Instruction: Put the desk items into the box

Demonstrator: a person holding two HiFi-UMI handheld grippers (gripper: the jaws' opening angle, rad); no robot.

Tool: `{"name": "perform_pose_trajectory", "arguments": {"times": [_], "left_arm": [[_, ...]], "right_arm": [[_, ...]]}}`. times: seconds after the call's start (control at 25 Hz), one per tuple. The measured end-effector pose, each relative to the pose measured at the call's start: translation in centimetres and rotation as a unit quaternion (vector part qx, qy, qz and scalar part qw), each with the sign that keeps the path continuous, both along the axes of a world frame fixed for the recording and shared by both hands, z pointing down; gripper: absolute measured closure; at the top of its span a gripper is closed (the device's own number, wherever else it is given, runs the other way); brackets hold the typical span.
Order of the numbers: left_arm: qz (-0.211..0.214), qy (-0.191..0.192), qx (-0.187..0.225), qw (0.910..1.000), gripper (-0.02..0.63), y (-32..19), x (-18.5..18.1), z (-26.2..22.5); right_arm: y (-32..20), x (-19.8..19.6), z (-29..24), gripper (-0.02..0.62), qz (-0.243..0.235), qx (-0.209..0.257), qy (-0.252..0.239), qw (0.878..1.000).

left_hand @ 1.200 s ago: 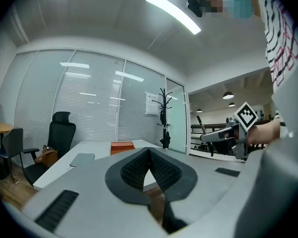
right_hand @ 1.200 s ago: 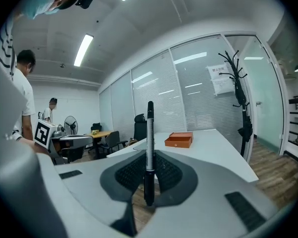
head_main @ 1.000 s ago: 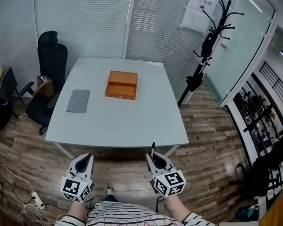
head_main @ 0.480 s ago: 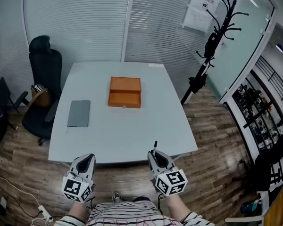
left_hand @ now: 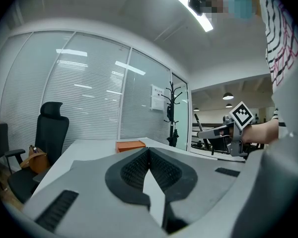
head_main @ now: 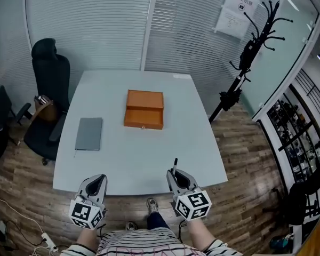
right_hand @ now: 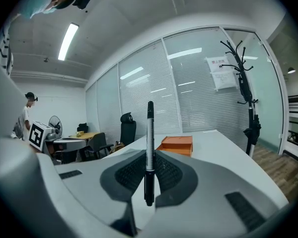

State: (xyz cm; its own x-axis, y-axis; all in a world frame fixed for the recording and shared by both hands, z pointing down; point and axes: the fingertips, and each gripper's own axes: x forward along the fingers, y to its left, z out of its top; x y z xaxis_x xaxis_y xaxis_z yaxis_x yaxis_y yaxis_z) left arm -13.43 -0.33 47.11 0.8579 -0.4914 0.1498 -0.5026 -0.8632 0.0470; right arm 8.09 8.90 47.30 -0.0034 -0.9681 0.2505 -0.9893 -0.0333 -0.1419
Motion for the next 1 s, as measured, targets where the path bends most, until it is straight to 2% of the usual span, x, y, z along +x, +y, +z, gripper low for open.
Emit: {"name": "perform_pose_trajectory", "arguments": {"times": [0.56,0.76,1.0], "left_arm": [[-0.078,0.005,-0.003,0.9969,0.584,-6.2,7.3,-0.3],[-0.110,0.003,-0.005,0.9939,0.584,-7.3,8.7,-0.2],[-0.147,0.001,-0.011,0.9891,0.583,-8.1,9.8,0.2]], "right_arm": [[-10.8,8.9,-0.5,0.537,-0.087,-0.007,0.024,0.996],[-14.2,10.9,-0.9,0.537,-0.123,-0.006,0.035,0.992],[-18.8,12.8,-1.3,0.537,-0.168,-0.012,0.072,0.983]]}}
